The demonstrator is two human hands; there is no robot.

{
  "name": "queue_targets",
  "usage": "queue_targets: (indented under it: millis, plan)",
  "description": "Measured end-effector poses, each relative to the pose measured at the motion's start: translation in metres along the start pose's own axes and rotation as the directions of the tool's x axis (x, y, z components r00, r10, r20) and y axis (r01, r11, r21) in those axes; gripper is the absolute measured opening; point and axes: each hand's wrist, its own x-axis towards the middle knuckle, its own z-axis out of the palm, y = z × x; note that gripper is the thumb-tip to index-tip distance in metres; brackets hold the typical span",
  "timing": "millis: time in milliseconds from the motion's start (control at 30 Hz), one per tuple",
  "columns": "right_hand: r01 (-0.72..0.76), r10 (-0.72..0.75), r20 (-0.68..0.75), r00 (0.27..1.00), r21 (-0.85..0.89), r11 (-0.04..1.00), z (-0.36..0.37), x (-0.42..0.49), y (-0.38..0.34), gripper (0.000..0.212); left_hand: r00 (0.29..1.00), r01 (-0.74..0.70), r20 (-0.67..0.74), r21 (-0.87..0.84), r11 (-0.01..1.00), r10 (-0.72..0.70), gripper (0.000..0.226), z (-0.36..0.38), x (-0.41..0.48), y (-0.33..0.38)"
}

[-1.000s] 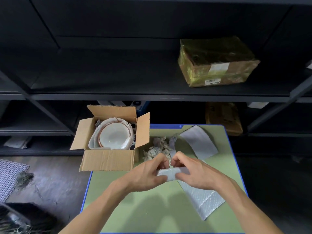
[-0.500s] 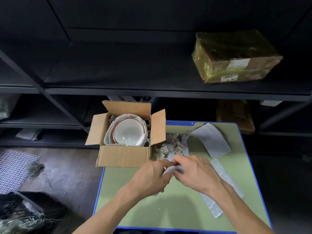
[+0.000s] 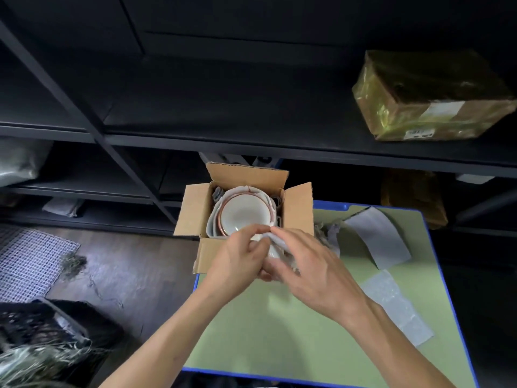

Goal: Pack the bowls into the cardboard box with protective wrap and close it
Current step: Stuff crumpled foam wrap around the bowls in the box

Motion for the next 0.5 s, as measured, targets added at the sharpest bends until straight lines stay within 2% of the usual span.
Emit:
queue_targets:
  millis: [67, 167, 267, 367, 433, 500]
  plan:
    - [0.015, -0.015, 0.050, 0.999, 0.015, 1.000, 0.008, 0.006, -0.010, 0.068, 0.999, 0.030, -0.042, -0.057, 0.998, -0.032, 0.025, -0.014, 0.000, -0.002]
    - [0.024, -0.024, -0.003, 1.000, -0.006, 1.000, 0.019, 0.014, -0.020, 0.047, 0.999, 0.051, 0.022, -0.156, 0.986, -0.048, 0.021, -0.034, -0.001, -0.009]
    - [0.001, 0.000, -0.013, 1.000, 0.053, 0.999, 0.023, 0.024, -0.024, 0.030, 0.990, -0.038, 0.132, -0.098, 0.994, 0.051, 0.019, -0.055, -0.005, -0.016]
    - [0.046, -0.044, -0.033, 0.999, 0.083, 0.996, 0.027, 0.034, -0.027, 0.032, 0.980, -0.092, 0.172, -0.045, 0.995, 0.098, 0.011, -0.074, -0.003, -0.024]
    - [0.030, -0.025, -0.050, 0.998, 0.089, 0.996, 0.031, 0.039, -0.031, 0.034, 0.978, -0.139, 0.167, 0.075, 0.988, 0.125, 0.008, -0.084, 0.002, -0.032]
    - [-0.013, 0.018, -0.050, 0.999, 0.095, 0.995, 0.034, 0.043, -0.036, 0.036, 0.972, -0.199, 0.162, 0.202, 0.959, 0.168, 0.016, -0.093, 0.008, -0.039]
